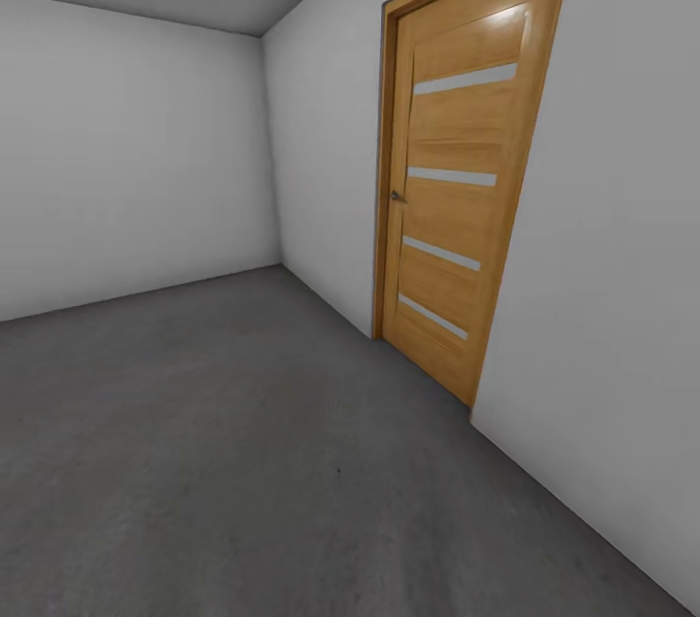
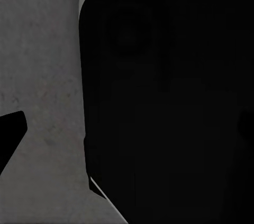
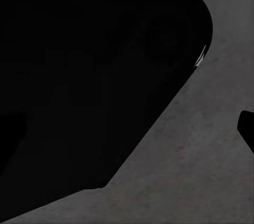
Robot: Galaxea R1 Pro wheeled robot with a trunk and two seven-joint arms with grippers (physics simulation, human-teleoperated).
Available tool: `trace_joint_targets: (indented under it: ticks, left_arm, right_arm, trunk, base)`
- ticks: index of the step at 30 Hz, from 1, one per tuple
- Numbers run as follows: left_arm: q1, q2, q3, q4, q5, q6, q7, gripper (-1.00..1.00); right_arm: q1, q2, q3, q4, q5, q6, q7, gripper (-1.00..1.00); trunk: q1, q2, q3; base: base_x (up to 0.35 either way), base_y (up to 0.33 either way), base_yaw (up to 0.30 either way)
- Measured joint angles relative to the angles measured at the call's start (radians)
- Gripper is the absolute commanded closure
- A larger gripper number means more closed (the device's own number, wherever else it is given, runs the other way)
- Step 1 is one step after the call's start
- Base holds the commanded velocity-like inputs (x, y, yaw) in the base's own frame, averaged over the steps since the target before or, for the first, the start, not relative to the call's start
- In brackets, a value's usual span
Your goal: Move the two storage containers from the living room to the garage. In the garage, place one container on the floor and stack the other container on top of it (either order is fine).
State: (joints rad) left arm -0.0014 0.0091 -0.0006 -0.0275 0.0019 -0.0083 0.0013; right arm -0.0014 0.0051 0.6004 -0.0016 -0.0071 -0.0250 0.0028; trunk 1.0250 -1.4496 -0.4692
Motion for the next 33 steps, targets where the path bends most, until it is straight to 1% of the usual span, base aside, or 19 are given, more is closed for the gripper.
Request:
trace_joint_targets:
  ticks: [7,11,33]
  left_arm:
    - [0.0,-0.001,-0.003,0.0,0.0,0.0,-0.002,-1.0]
    - [0.0,0.0,-0.003,0.0,-0.001,0.0,-0.003,-1.0]
    - [0.0,0.005,0.007,0.0,0.011,0.0,0.003,-1.0]
  right_arm:
    - [0.0,0.0,-0.001,0.0,0.0,0.0,0.0,-1.0]
    - [0.0,0.0,-0.001,0.0,0.0,0.0,0.0,-1.0]
    - [0.0,-0.002,-0.001,0.0,-0.001,0.0,0.0,-1.0]
  trunk:
    - [0.0,0.0,0.0]
    - [0.0,0.0,0.0]
    - [-0.001,0.0,0.0]
  base:
    - [0.006,0.0,0.0]
    - [0.142,0.0,0.0]
    - [0.309,0.006,0.0]
